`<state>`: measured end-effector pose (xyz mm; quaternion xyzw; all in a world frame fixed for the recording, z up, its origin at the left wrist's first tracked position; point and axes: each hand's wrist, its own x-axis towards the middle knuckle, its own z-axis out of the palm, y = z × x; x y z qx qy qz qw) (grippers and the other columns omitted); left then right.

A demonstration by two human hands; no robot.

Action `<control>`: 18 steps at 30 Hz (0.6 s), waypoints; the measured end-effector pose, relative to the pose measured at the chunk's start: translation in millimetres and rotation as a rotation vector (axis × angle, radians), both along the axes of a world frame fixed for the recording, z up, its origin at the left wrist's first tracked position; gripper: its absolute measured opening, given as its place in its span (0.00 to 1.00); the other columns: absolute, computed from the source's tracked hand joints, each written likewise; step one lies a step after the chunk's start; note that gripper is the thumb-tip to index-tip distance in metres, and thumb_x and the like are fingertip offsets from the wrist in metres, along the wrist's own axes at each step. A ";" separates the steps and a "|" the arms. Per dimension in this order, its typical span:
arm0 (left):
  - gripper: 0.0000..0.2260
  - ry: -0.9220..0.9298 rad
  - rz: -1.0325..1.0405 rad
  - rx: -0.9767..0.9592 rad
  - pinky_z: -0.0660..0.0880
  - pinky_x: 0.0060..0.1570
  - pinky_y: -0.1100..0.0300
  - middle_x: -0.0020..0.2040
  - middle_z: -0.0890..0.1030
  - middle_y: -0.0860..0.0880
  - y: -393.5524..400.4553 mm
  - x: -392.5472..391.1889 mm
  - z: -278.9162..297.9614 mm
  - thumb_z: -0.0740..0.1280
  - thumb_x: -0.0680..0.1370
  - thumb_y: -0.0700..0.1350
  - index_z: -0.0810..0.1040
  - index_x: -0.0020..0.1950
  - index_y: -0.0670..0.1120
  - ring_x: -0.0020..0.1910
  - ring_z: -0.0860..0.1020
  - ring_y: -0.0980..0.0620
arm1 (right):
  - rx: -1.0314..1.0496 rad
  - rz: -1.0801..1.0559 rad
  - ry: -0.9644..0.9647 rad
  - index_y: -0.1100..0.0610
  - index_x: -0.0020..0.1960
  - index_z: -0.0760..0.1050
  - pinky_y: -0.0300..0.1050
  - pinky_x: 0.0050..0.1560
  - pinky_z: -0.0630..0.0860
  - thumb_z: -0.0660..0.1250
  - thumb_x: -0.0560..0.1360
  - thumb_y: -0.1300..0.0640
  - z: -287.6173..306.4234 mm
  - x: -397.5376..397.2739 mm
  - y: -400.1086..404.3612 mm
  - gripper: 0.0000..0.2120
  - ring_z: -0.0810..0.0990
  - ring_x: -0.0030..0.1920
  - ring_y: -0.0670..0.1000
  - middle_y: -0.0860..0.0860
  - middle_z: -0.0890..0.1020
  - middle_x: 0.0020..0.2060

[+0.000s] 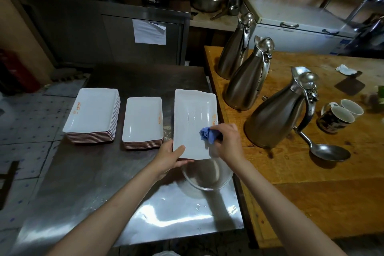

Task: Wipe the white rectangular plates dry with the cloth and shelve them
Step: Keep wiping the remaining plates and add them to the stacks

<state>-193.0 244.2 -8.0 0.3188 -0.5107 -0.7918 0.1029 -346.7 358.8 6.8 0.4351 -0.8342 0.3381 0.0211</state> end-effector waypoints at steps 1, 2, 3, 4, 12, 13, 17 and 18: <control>0.11 0.002 -0.003 0.000 0.80 0.38 0.63 0.58 0.80 0.43 0.6 1.0 1.9 0.59 0.81 0.38 0.71 0.64 0.43 0.48 0.81 0.46 | 0.013 -0.038 -0.045 0.58 0.48 0.78 0.29 0.40 0.63 0.71 0.66 0.70 4.3 -4.0 -4.2 0.13 0.71 0.45 0.51 0.54 0.79 0.43; 0.10 0.007 -0.006 0.003 0.79 0.37 0.64 0.56 0.80 0.44 1.6 2.1 4.0 0.59 0.81 0.38 0.71 0.62 0.44 0.46 0.82 0.47 | 0.023 -0.066 -0.065 0.59 0.48 0.77 0.28 0.39 0.63 0.70 0.67 0.69 7.0 -8.7 -7.9 0.12 0.70 0.45 0.50 0.54 0.78 0.43; 0.09 0.015 -0.009 0.008 0.79 0.37 0.64 0.54 0.81 0.45 2.5 3.1 5.5 0.59 0.81 0.37 0.72 0.60 0.46 0.45 0.82 0.47 | 0.013 -0.079 -0.044 0.60 0.47 0.77 0.28 0.39 0.63 0.70 0.67 0.70 9.3 -13.4 -11.5 0.11 0.71 0.45 0.51 0.55 0.78 0.42; 0.09 0.024 -0.010 0.015 0.79 0.37 0.64 0.54 0.81 0.46 3.5 3.9 7.0 0.59 0.81 0.37 0.72 0.59 0.46 0.45 0.82 0.47 | -0.005 -0.078 -0.003 0.61 0.45 0.78 0.28 0.39 0.63 0.71 0.66 0.71 10.5 -18.3 -14.6 0.10 0.73 0.45 0.53 0.56 0.79 0.41; 0.10 0.022 -0.047 0.019 0.79 0.37 0.64 0.56 0.81 0.45 6.0 11.1 9.7 0.60 0.81 0.38 0.72 0.62 0.44 0.42 0.83 0.51 | -0.034 -0.191 0.048 0.59 0.52 0.81 0.31 0.45 0.67 0.74 0.70 0.62 21.4 -39.9 -35.8 0.10 0.69 0.49 0.48 0.54 0.76 0.50; 0.11 0.021 -0.052 0.010 0.79 0.37 0.63 0.57 0.80 0.44 6.1 12.1 9.1 0.60 0.81 0.38 0.72 0.63 0.43 0.42 0.83 0.51 | -0.030 -0.198 0.054 0.58 0.53 0.81 0.34 0.45 0.69 0.73 0.71 0.60 22.8 -42.5 -37.9 0.11 0.69 0.49 0.48 0.54 0.77 0.50; 0.12 0.022 -0.047 -0.023 0.80 0.40 0.60 0.56 0.81 0.45 5.8 14.1 5.8 0.61 0.81 0.38 0.72 0.64 0.42 0.45 0.84 0.49 | -0.020 -0.200 0.097 0.58 0.55 0.81 0.35 0.44 0.68 0.73 0.71 0.58 28.1 -47.3 -43.5 0.12 0.70 0.48 0.50 0.55 0.78 0.51; 0.12 0.019 -0.047 -0.025 0.80 0.40 0.60 0.55 0.82 0.47 5.1 14.3 5.6 0.61 0.81 0.39 0.72 0.64 0.43 0.44 0.84 0.49 | -0.019 -0.194 0.100 0.59 0.55 0.81 0.33 0.43 0.66 0.73 0.71 0.59 28.8 -47.1 -44.9 0.13 0.70 0.48 0.49 0.55 0.78 0.51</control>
